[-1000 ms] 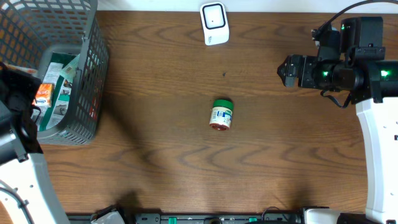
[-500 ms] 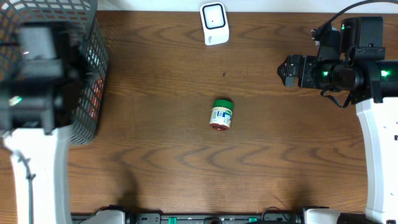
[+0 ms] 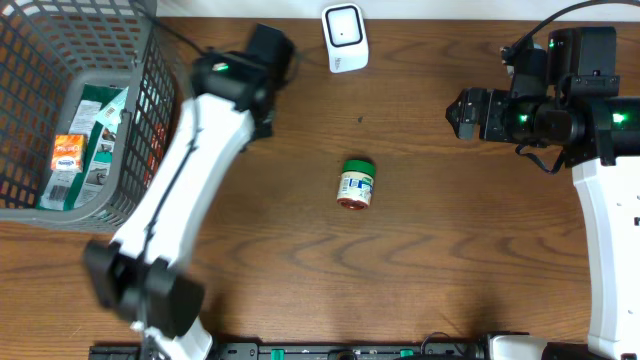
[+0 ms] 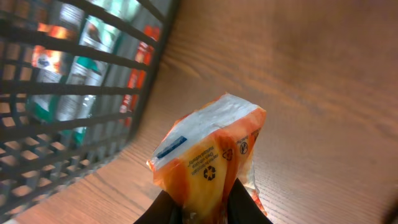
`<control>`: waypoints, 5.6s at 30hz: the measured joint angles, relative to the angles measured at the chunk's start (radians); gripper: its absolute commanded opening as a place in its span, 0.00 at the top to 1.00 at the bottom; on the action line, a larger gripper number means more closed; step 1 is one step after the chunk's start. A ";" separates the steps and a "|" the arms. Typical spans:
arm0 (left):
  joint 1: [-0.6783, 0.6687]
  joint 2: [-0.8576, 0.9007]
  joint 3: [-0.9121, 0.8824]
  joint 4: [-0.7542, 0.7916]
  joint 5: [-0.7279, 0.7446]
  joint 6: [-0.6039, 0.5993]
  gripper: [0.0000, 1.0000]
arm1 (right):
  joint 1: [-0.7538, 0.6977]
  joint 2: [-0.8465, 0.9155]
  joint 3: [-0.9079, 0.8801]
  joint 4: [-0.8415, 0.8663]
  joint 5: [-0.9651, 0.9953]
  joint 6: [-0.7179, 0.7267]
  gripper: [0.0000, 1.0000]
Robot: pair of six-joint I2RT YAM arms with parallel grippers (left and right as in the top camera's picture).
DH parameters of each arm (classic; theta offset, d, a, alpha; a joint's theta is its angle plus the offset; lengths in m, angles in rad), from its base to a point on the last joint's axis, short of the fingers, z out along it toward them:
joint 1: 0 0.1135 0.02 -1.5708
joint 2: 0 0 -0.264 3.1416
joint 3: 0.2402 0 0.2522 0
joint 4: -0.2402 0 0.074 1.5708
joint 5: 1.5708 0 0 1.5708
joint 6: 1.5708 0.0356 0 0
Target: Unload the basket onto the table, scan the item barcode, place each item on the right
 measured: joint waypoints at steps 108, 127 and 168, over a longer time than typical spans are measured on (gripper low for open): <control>0.379 0.341 -0.286 0.364 0.923 0.469 0.50 | 0.000 0.000 0.000 0.000 0.000 0.000 0.01; 0.405 0.325 -0.284 0.396 1.058 0.473 0.50 | 0.000 0.000 0.000 0.000 0.000 0.000 0.01; 0.288 -0.145 -0.368 0.394 0.515 0.307 0.93 | 0.000 0.000 0.000 0.000 0.000 0.000 0.01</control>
